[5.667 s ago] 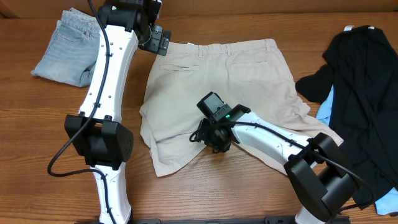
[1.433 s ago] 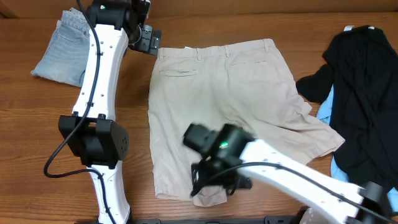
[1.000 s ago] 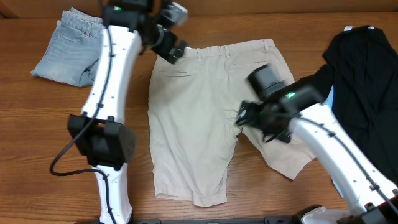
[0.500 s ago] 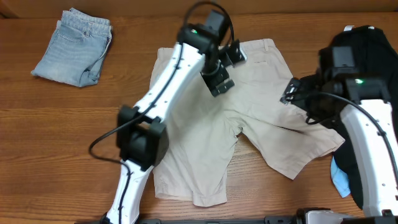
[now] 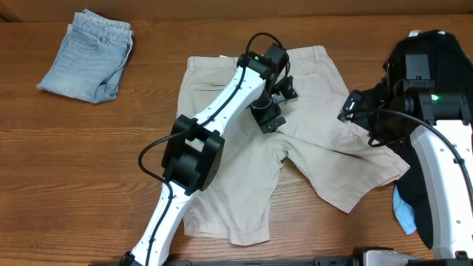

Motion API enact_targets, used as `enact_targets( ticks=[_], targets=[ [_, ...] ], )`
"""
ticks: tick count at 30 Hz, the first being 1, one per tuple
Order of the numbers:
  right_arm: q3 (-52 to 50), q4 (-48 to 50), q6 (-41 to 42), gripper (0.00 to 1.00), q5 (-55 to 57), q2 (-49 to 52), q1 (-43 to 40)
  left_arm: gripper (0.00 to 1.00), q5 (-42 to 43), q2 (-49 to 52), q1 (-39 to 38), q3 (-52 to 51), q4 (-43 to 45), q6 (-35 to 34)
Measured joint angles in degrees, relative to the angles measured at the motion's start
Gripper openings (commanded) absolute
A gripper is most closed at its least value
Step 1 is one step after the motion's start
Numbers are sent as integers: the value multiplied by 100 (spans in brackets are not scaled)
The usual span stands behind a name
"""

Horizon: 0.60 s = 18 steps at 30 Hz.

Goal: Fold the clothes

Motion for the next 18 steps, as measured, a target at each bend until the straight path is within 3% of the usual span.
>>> enact_targets(
  ticks=[11, 18],
  targets=[
    [0, 208, -20, 100, -2, 0, 0, 100, -612, 166, 387, 98, 177, -1790],
    [-9, 404, -26, 100, -122, 0, 0, 100, -651, 195, 1554, 168, -151, -2881]
  ],
)
